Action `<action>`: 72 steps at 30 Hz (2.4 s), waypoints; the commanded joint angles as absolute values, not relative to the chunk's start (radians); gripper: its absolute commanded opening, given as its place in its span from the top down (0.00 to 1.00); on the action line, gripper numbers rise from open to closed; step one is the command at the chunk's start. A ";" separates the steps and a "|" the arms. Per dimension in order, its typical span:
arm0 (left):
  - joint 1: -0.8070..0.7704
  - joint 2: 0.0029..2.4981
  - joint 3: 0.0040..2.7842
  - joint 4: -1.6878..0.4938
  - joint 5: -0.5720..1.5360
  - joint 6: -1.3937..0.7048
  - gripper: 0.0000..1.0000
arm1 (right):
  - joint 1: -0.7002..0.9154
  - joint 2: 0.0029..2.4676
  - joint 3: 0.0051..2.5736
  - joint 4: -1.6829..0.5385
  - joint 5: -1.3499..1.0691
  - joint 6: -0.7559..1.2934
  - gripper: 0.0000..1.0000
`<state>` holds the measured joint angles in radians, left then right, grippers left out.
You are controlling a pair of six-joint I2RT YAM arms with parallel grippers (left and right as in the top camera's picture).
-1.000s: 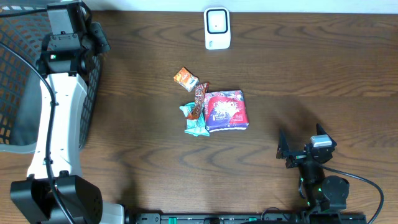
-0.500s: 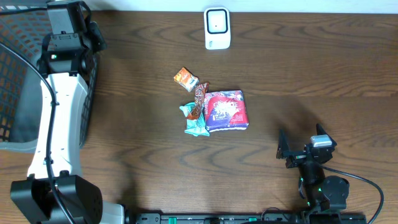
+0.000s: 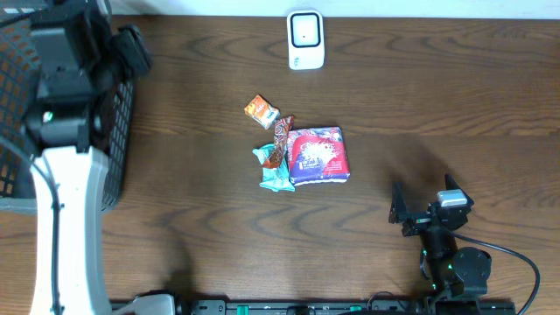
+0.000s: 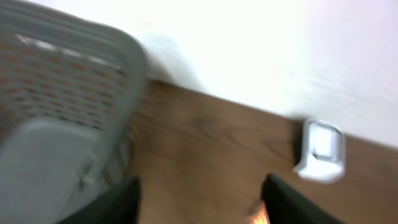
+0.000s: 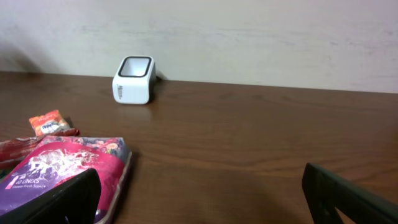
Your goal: Scan the item barcode
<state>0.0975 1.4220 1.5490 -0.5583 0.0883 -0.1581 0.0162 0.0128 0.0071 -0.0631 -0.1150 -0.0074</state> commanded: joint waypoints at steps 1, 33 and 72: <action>0.101 1.354 1.554 -0.663 0.325 -0.158 0.25 | 0.014 0.012 0.005 -0.067 -0.113 0.007 0.01; -0.250 1.366 1.540 -1.291 0.311 -0.064 0.02 | 0.014 0.012 0.005 -0.067 -0.113 0.007 0.01; -0.252 1.365 1.540 -1.291 0.312 -0.064 0.02 | 0.014 0.012 0.005 0.011 -0.697 0.685 0.01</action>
<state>-0.2497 1.3617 1.5478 -1.2865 0.3229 -0.0772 0.0162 0.0128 0.0067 0.0196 -0.6590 0.6140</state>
